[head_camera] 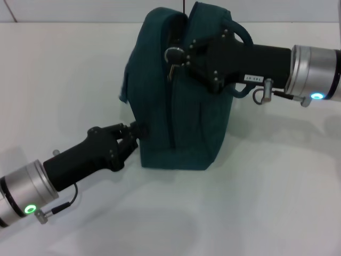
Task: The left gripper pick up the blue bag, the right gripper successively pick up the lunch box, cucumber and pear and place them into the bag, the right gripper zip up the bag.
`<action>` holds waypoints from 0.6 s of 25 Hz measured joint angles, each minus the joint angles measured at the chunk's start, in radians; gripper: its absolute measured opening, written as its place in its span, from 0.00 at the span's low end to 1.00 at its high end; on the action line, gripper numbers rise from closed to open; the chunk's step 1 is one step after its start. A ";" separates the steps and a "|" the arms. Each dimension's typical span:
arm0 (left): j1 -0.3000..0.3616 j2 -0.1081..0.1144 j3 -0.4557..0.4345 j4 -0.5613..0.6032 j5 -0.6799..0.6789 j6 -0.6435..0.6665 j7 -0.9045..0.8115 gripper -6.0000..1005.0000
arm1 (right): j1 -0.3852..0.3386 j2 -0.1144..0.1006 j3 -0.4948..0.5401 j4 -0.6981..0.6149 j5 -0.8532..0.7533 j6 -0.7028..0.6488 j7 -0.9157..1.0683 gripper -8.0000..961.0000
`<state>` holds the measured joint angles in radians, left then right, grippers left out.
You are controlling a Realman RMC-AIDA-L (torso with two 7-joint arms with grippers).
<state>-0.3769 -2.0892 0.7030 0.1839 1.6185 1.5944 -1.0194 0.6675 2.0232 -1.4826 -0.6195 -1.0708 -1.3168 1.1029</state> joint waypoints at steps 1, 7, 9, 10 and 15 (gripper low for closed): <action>0.001 0.001 0.006 0.001 0.004 0.006 0.007 0.14 | -0.001 0.000 0.008 0.000 0.000 0.023 -0.006 0.05; 0.009 0.005 0.076 0.004 0.012 0.038 0.064 0.07 | -0.007 0.001 0.015 0.000 0.001 0.059 -0.032 0.05; 0.008 0.006 0.084 0.004 0.012 0.039 0.070 0.07 | -0.008 0.002 0.015 0.000 0.001 0.066 -0.036 0.05; 0.008 0.006 0.085 0.004 0.012 0.040 0.072 0.07 | -0.009 0.002 0.015 0.000 0.002 0.066 -0.036 0.05; 0.007 0.006 0.085 0.005 0.020 0.040 0.076 0.07 | -0.024 0.002 0.015 -0.001 0.056 0.062 -0.036 0.05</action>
<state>-0.3696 -2.0830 0.7882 0.1889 1.6380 1.6344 -0.9438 0.6434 2.0255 -1.4679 -0.6203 -1.0150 -1.2546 1.0667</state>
